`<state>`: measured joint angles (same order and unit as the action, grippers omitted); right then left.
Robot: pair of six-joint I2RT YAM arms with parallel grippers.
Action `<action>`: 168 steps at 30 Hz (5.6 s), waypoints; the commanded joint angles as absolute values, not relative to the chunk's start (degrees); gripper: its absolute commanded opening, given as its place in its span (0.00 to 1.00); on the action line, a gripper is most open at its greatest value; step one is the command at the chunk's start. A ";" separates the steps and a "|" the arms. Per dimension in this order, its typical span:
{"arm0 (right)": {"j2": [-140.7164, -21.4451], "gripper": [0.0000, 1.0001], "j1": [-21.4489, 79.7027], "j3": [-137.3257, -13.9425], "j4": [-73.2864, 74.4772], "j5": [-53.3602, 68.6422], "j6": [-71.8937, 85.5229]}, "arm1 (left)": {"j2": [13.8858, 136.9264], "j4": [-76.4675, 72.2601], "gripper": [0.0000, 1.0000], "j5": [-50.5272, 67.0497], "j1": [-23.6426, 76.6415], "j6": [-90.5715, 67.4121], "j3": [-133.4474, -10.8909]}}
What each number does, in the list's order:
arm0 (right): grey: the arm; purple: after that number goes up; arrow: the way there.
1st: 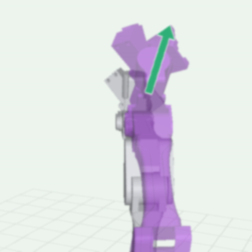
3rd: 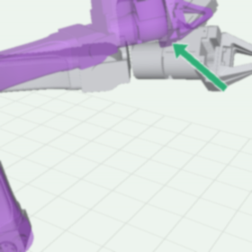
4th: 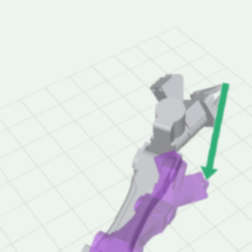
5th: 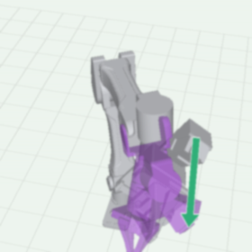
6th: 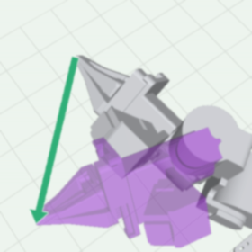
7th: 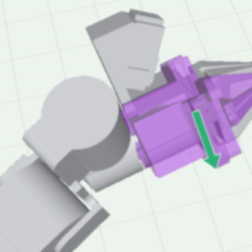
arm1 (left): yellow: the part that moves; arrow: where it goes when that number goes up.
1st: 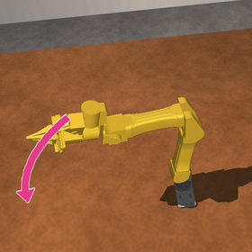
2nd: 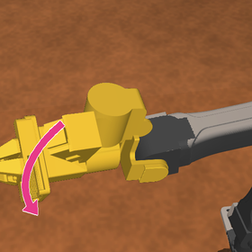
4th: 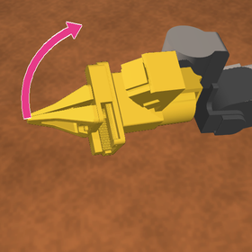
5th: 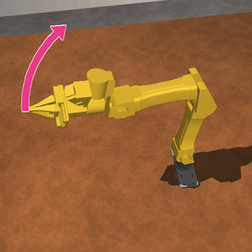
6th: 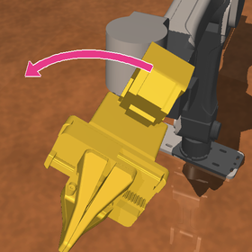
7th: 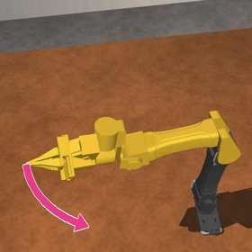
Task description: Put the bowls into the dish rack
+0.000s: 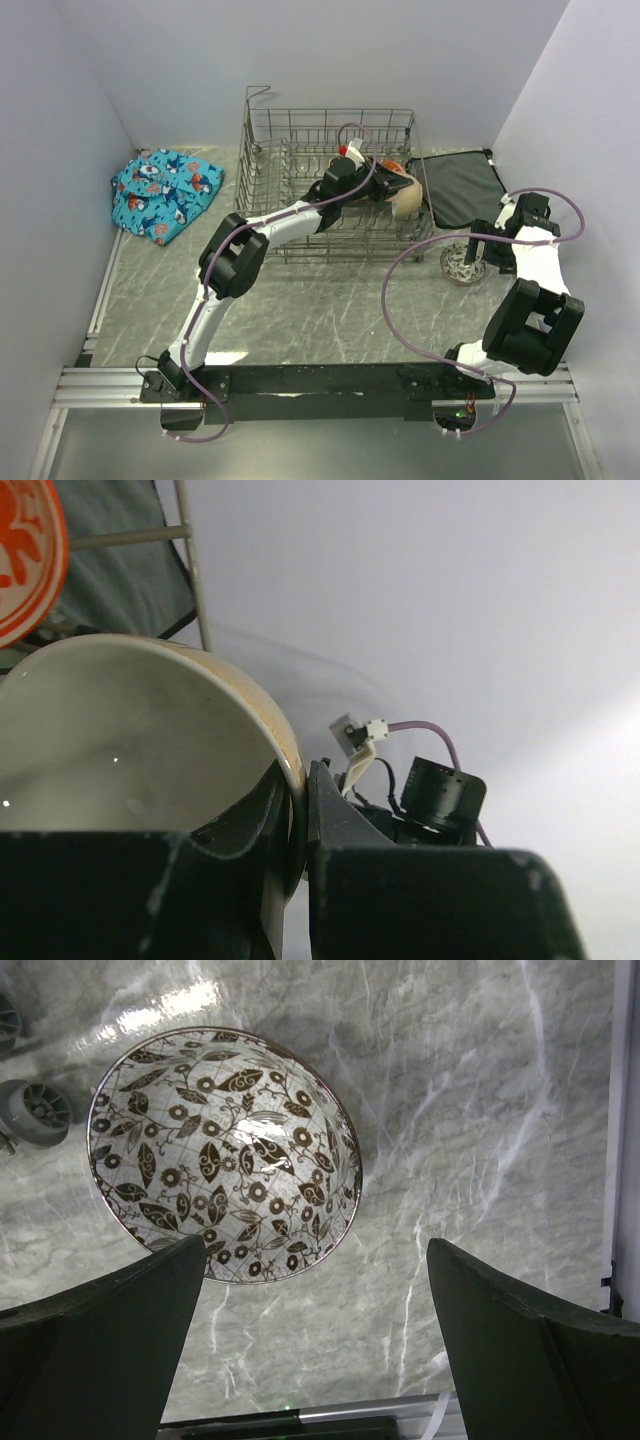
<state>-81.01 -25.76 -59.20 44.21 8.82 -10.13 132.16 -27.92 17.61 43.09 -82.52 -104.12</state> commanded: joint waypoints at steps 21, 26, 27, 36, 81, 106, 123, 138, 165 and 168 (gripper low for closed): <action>-82.62 1.00 -25.93 -61.79 41.48 8.44 -9.93 | 133.77 -19.69 0.01 13.89 43.60 -75.76 -108.63; -83.32 1.00 -25.93 -62.14 41.48 7.91 -10.28 | 135.00 -18.89 0.01 14.94 43.07 -76.99 -108.55; -83.49 1.00 -26.01 -62.14 41.40 7.65 -10.46 | 135.44 -18.81 0.01 16.16 42.63 -77.43 -108.46; -84.29 1.00 -25.93 -61.35 41.22 6.33 -11.25 | 136.93 -25.05 0.01 22.32 40.61 -77.44 -107.31; -89.39 1.00 -24.35 -65.57 41.57 4.75 -12.04 | 142.73 -15.74 0.03 25.93 38.50 -72.96 -110.56; -88.34 1.00 -23.20 -67.32 41.57 5.45 -11.95 | 132.64 -24.98 0.48 33.49 37.27 -63.47 -113.82; -78.76 1.00 -23.20 -66.53 42.71 9.93 -9.76 | 130.51 -17.40 0.52 21.81 36.91 -49.58 -119.44; -68.04 1.00 -31.29 -70.56 47.98 24.68 -2.73 | 123.67 -1.34 0.50 40.51 46.93 -17.60 -121.64; -39.91 1.00 -24.96 -80.69 68.91 12.31 -8.79 | 136.49 18.20 0.52 38.32 64.25 35.59 -123.22; -39.03 1.00 -24.96 -79.63 69.78 10.81 -8.88 | 138.07 14.60 0.52 37.27 64.34 35.77 -123.05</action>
